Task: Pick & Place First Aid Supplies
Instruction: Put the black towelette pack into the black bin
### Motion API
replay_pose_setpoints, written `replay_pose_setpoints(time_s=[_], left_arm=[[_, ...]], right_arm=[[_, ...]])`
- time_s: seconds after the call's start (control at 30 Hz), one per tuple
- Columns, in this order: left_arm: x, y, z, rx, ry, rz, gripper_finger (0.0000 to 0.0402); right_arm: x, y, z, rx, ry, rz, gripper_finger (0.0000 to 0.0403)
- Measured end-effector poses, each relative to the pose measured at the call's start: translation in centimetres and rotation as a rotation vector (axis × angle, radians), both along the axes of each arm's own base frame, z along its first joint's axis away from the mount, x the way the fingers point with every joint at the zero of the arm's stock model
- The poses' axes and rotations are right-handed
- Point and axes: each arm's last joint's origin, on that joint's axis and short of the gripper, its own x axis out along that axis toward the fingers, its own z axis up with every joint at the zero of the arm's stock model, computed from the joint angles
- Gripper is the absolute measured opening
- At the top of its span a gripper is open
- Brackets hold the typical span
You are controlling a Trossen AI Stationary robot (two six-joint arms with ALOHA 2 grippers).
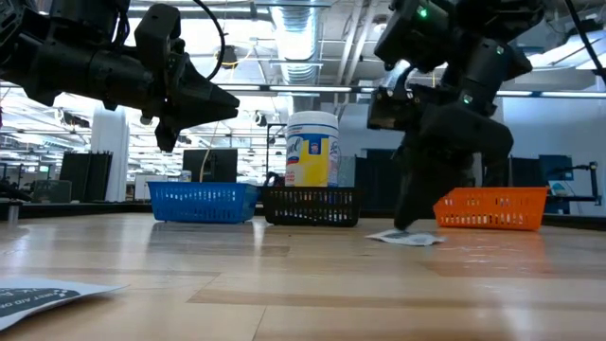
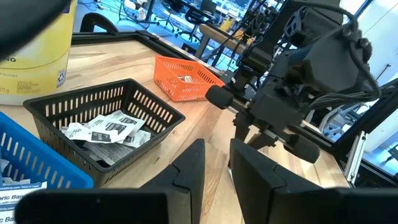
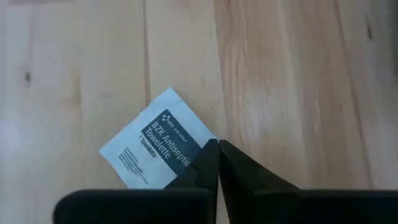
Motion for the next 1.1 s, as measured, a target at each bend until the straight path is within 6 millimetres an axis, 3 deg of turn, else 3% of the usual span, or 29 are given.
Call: replay_pose_setpoints(time_s=[0.33, 0.53, 0.73, 0.93, 1.1], left_arm=[[0.0, 0.0, 0.0, 0.000, 0.000, 0.000, 0.0076], [0.0, 0.0, 0.0, 0.000, 0.000, 0.000, 0.0076], [0.0, 0.0, 0.0, 0.000, 0.000, 0.000, 0.0076], [0.0, 0.0, 0.0, 0.000, 0.000, 0.000, 0.0076], [0.0, 0.0, 0.0, 0.000, 0.000, 0.000, 0.0076]], right_arm=[[0.5, 0.3, 1.0, -0.019, 0.017, 0.027, 0.0001], [0.9, -0.2, 1.3, -0.133, -0.013, -0.009, 0.0001], [3.1, -1.3, 4.3, -0.333, -0.115, -0.035, 0.0000], [5.3, -3.9, 8.0, -0.547, -0.191, -0.117, 0.0000], [5.6, -6.8, 8.6, -0.578, -0.164, -0.166, 0.0000]])
